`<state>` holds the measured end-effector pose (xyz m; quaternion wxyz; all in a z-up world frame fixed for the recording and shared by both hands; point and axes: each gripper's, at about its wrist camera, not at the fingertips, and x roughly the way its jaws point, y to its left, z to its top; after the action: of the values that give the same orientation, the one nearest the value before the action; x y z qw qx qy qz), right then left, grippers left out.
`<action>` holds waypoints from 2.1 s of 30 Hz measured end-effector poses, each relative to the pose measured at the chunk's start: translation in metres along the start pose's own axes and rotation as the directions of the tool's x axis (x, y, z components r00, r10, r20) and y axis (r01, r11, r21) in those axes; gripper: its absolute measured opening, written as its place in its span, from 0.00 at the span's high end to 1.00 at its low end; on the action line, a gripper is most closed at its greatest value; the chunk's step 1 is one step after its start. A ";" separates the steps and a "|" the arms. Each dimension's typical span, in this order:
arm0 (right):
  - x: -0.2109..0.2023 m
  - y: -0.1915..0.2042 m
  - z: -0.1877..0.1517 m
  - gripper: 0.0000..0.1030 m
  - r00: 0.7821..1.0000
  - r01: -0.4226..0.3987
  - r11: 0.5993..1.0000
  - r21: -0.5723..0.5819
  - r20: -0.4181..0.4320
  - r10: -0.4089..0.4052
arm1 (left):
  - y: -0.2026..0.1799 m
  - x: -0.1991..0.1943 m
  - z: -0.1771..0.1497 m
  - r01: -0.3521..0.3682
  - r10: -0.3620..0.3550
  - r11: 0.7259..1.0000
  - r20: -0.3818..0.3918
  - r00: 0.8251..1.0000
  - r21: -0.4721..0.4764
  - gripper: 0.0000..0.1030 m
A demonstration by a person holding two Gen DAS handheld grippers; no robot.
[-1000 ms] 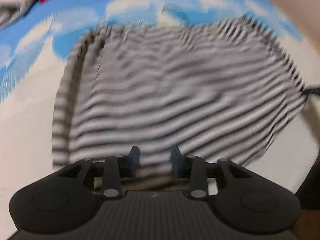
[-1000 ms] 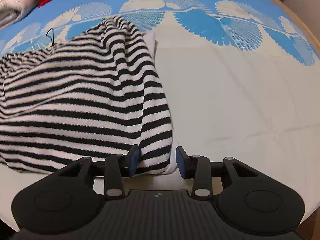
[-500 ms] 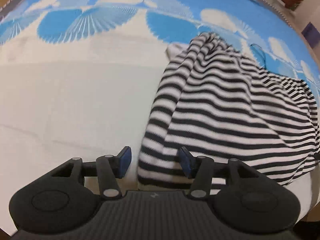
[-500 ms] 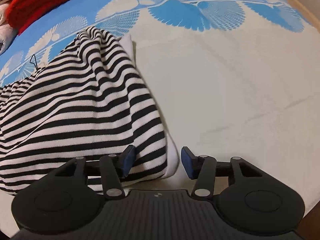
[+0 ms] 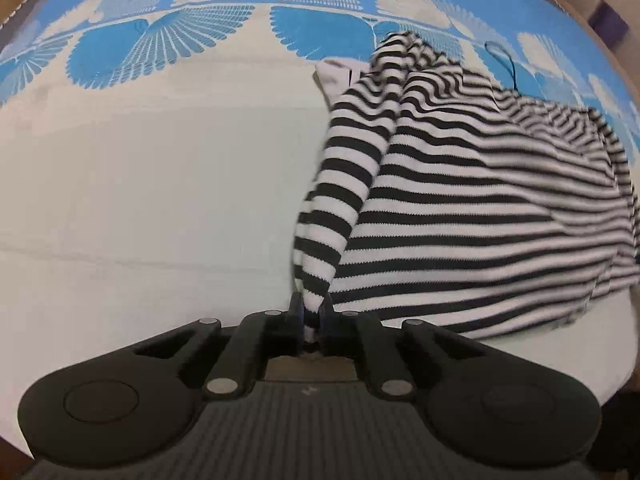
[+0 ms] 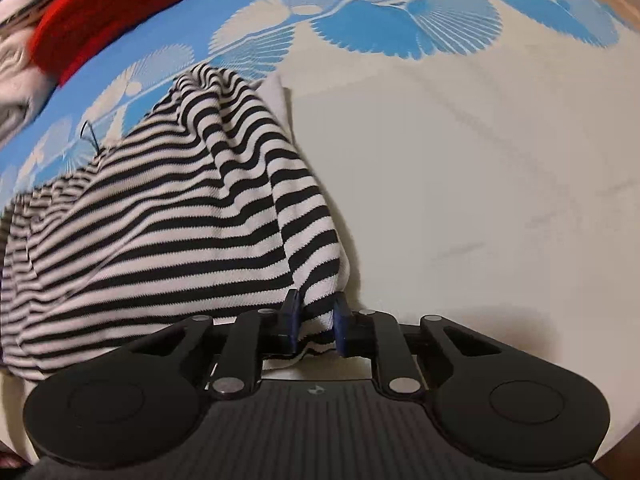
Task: Fold small clothes
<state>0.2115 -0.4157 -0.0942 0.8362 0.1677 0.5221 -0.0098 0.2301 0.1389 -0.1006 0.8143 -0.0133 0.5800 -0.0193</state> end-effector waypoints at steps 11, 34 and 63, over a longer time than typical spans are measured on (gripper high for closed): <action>-0.029 -0.006 -0.017 0.87 0.999 -0.038 0.999 0.027 0.011 0.037 | 0.016 -0.003 -0.015 -0.015 0.017 1.000 -0.088 0.996 0.024 0.88; -0.110 0.021 -0.045 0.48 0.903 0.220 0.948 -0.231 0.417 -0.108 | -0.008 -0.101 -0.042 -0.065 0.067 0.998 0.378 0.923 -0.017 0.73; -0.068 -0.006 -0.027 0.48 0.945 0.244 0.941 -0.235 0.277 -0.176 | 0.032 0.009 -0.059 0.123 -0.063 0.738 0.115 0.991 -0.664 0.39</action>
<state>0.1560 -0.4240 -0.0465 0.9047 -0.0057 0.4231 -0.0505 0.1776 0.1706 -0.1293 0.7771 -0.3343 0.5117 0.1500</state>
